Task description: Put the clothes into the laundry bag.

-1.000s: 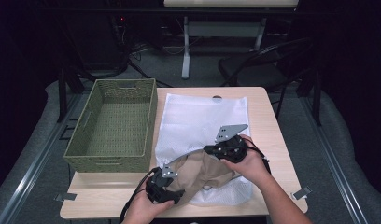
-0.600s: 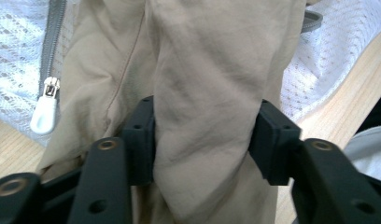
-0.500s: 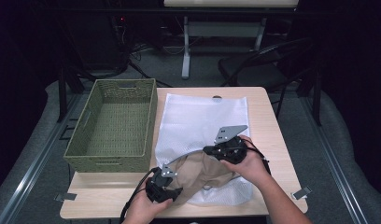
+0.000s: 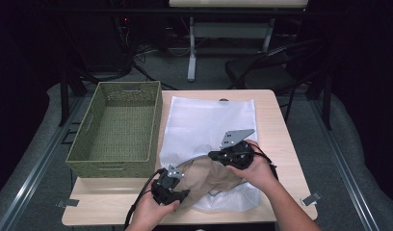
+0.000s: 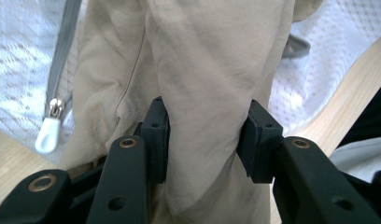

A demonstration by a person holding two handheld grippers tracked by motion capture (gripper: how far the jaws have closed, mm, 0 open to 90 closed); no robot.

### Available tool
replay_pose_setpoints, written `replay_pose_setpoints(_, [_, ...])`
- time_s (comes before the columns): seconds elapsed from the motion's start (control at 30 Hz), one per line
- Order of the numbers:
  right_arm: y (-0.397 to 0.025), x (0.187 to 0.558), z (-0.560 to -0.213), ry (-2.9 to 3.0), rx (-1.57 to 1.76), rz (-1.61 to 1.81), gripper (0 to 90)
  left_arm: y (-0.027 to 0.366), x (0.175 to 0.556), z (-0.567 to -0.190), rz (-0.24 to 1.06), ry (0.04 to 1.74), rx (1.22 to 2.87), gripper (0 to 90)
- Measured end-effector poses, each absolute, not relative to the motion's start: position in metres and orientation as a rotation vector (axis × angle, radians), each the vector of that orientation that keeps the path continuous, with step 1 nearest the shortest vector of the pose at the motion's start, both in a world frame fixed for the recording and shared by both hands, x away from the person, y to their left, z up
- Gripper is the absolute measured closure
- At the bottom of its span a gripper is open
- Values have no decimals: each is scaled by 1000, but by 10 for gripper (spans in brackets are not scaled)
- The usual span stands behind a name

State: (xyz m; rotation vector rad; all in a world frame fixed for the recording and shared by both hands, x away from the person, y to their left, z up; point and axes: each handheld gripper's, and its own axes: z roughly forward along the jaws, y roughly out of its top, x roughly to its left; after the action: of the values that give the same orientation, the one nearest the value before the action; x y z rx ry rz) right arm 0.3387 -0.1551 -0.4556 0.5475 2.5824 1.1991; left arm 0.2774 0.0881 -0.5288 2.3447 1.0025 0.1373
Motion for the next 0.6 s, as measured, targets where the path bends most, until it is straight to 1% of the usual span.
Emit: replay_pose_setpoints(0.6, [-153, 337, -455, 2585, 539, 1206, 893, 70, 299, -522, 177, 1025, 2320, 602])
